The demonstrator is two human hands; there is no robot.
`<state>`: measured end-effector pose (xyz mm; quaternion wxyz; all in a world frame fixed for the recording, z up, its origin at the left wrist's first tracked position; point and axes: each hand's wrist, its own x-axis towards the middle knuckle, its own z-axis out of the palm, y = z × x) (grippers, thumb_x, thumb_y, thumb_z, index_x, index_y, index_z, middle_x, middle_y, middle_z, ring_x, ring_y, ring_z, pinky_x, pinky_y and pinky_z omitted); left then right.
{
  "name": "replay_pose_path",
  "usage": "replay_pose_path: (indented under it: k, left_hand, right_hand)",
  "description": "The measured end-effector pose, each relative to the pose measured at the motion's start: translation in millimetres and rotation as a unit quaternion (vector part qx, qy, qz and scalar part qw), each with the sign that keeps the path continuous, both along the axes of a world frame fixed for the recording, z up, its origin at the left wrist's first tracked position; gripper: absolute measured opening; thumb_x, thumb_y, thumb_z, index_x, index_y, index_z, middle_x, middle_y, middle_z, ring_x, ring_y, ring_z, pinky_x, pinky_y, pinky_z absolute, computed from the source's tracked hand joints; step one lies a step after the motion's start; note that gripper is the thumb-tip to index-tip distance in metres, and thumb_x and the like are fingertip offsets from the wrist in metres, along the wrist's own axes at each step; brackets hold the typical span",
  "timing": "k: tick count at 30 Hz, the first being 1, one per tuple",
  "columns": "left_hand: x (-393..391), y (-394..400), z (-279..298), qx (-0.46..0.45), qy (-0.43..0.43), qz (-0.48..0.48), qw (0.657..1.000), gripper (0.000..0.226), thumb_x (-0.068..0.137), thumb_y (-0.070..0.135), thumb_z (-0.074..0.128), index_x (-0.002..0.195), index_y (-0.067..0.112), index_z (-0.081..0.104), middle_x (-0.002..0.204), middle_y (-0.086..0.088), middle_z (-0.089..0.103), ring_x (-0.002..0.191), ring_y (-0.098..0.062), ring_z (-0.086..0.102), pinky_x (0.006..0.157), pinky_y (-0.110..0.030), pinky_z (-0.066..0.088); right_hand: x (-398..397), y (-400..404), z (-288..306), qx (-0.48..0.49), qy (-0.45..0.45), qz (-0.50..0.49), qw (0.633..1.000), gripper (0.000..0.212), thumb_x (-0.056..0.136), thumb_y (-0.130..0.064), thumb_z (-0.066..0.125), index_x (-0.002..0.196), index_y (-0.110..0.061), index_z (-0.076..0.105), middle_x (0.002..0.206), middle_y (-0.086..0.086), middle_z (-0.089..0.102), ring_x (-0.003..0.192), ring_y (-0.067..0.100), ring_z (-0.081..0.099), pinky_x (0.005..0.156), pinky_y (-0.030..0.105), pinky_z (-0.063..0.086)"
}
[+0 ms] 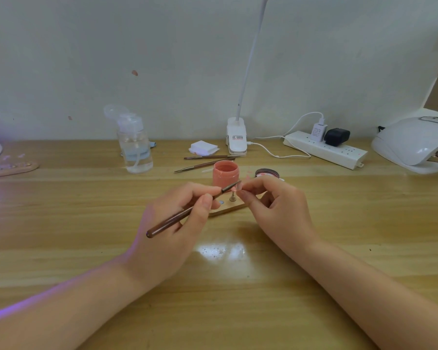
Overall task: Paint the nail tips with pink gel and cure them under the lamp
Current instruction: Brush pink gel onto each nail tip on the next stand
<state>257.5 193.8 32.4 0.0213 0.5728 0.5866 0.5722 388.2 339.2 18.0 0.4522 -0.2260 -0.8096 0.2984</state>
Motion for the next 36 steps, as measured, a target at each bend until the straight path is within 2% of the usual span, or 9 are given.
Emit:
replay_pose_path:
  k: [4,7,9,11,16,21,26,30,36]
  left_hand:
    - [-1.3,-2.8,0.3,0.016,-0.003,-0.006,1.0,0.024,0.09,0.032,0.044,0.096,0.026,0.067,0.086,0.008,0.071,0.084,-0.01,0.069,0.072,-0.034,0.054]
    - [-0.3,-1.7,1.0,0.019,-0.024,-0.008,0.999,0.025,0.092,0.034,0.045,0.102,0.027,0.066,0.09,0.011,0.072,0.089,-0.008,0.069,0.076,-0.026,0.055]
    - [0.3,-0.7,0.8,0.005,-0.031,-0.013,0.999,0.027,0.092,0.036,0.046,0.106,0.026,0.066,0.093,0.012,0.073,0.092,-0.009,0.069,0.079,-0.027,0.055]
    - [-0.3,-1.8,0.2,-0.002,-0.019,-0.02,1.0,0.028,0.092,0.035,0.045,0.102,0.023,0.068,0.089,0.01,0.073,0.09,-0.011,0.069,0.077,-0.03,0.055]
    - [1.2,-2.9,2.6,0.038,-0.024,-0.027,0.999,0.025,0.094,0.029,0.043,0.101,0.021,0.066,0.089,0.009,0.071,0.085,-0.005,0.067,0.074,-0.014,0.049]
    - [1.6,-1.5,0.9,-0.004,-0.033,-0.032,0.999,0.022,0.093,0.032,0.048,0.102,0.023,0.067,0.091,0.008,0.072,0.09,-0.009,0.068,0.078,-0.023,0.054]
    - [3.7,-3.8,5.1,0.033,-0.045,-0.036,0.998,0.021,0.092,0.03,0.047,0.101,0.025,0.066,0.091,0.011,0.072,0.087,-0.005,0.068,0.075,-0.012,0.05]
    - [5.8,-2.2,6.6,0.036,-0.047,-0.037,0.998,0.019,0.092,0.028,0.053,0.106,0.029,0.064,0.096,0.016,0.073,0.092,-0.003,0.069,0.079,-0.011,0.049]
    - [6.9,-1.3,5.4,0.032,-0.07,-0.04,0.996,0.018,0.087,0.025,0.057,0.101,0.032,0.065,0.097,0.017,0.073,0.096,-0.003,0.069,0.078,-0.012,0.05]
  right_hand:
    - [-0.2,-0.8,2.2,-0.001,0.002,-0.004,1.0,0.009,0.084,-0.018,0.073,0.079,-0.023,0.069,0.076,-0.02,0.065,0.049,0.015,0.045,0.05,0.013,0.035]
    - [0.0,-3.4,3.9,-0.005,0.007,0.006,1.0,0.017,0.085,-0.021,0.072,0.075,-0.033,0.065,0.071,-0.026,0.063,0.048,0.016,0.043,0.049,0.013,0.034]
    - [0.0,-3.7,4.4,-0.003,0.008,0.006,1.0,0.021,0.085,-0.02,0.071,0.074,-0.036,0.063,0.068,-0.027,0.061,0.047,0.016,0.042,0.05,0.012,0.033]
    - [-0.5,-2.7,3.8,-0.005,0.006,0.004,1.0,0.015,0.086,-0.02,0.071,0.076,-0.03,0.066,0.067,-0.027,0.061,0.047,0.016,0.041,0.05,0.013,0.033]
    - [0.9,-2.9,3.3,-0.011,0.004,0.014,1.0,0.008,0.086,-0.023,0.071,0.08,-0.028,0.069,0.071,-0.023,0.064,0.046,0.012,0.039,0.05,0.013,0.032]
    - [1.6,-2.7,4.0,-0.016,0.004,0.004,1.0,0.008,0.086,-0.021,0.07,0.082,-0.028,0.069,0.067,-0.02,0.063,0.05,0.022,0.045,0.051,0.018,0.036]
    - [1.6,-2.7,5.5,-0.008,0.022,-0.004,1.0,0.008,0.087,-0.022,0.07,0.082,-0.028,0.069,0.071,-0.022,0.066,0.049,0.016,0.042,0.05,0.018,0.037]
    - [1.7,-2.6,8.5,0.045,0.016,-0.021,0.999,0.004,0.087,-0.02,0.07,0.086,-0.017,0.072,0.073,-0.01,0.068,0.055,0.018,0.048,0.052,0.022,0.04]
    - [1.4,-2.1,7.6,0.046,0.023,-0.02,0.998,0.002,0.086,-0.016,0.071,0.088,-0.016,0.072,0.077,-0.012,0.069,0.055,0.02,0.048,0.052,0.024,0.041]
